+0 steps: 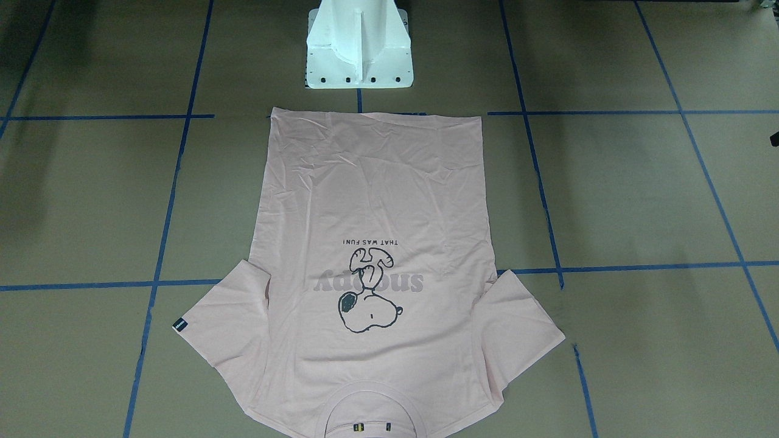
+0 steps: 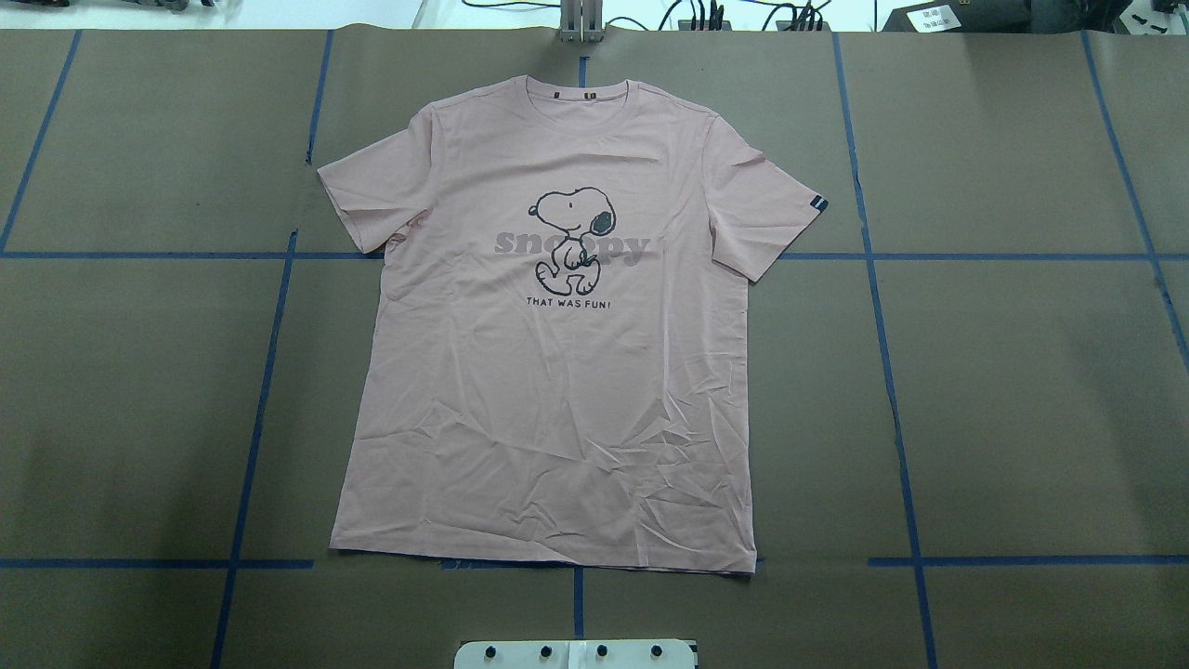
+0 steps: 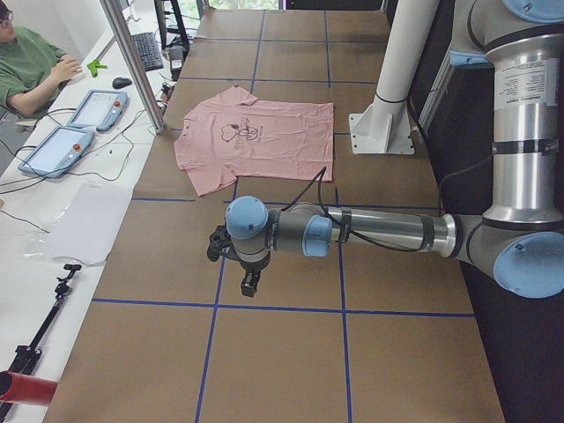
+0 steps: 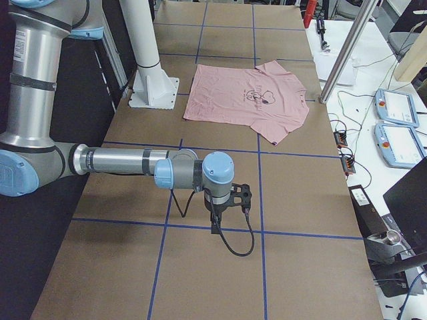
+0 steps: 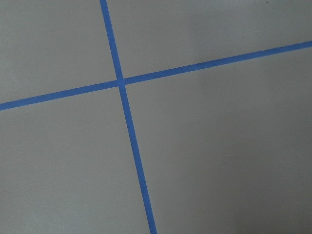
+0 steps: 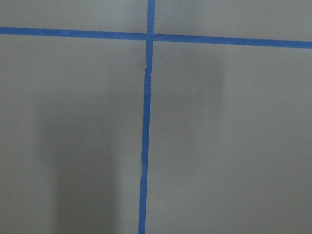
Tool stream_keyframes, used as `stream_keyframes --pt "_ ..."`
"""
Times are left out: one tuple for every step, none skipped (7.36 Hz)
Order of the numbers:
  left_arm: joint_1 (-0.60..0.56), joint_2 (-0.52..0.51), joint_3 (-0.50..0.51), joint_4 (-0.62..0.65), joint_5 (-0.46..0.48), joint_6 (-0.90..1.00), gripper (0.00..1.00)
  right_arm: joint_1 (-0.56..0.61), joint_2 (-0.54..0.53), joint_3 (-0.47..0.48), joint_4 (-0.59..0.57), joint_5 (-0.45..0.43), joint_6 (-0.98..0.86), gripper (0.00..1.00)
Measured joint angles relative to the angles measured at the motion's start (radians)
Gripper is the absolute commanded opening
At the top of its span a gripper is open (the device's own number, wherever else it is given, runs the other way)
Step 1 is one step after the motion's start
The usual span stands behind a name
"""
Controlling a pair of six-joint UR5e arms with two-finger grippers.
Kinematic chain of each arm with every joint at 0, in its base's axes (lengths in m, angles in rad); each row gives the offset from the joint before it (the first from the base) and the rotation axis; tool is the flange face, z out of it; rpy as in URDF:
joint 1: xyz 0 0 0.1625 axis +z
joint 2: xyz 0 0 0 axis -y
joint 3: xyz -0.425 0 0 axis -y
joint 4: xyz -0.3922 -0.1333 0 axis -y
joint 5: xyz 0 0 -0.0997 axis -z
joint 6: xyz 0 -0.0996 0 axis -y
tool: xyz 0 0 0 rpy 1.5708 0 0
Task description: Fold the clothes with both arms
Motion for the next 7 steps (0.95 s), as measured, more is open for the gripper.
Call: stream_keyframes --pt "0.0 0.0 0.001 0.0 0.0 0.001 1.0 0.0 0.0 0.002 0.0 0.0 0.0 1.0" --pt "0.0 0.0 0.001 0.0 0.0 0.001 1.0 0.0 0.0 0.006 0.008 -0.001 -0.001 1.0" --pt "0.0 0.0 0.0 0.0 0.001 0.002 1.0 0.0 0.0 0.011 0.027 -0.003 -0.004 1.0" --pt "0.0 0.0 -0.001 -0.002 0.001 0.004 1.0 -0.001 0.005 0.015 0.045 -0.004 -0.002 1.0" --pt "0.0 -0.001 -0.002 -0.012 0.002 0.006 1.0 -0.003 0.029 0.02 0.071 -0.001 0.003 1.0" --pt "0.002 -0.006 -0.002 -0.035 0.003 0.005 1.0 -0.005 0.063 0.022 0.116 0.0 0.007 1.0" --pt "0.005 -0.021 0.0 -0.059 0.002 0.004 1.0 -0.007 0.095 0.013 0.178 -0.005 0.009 1.0"
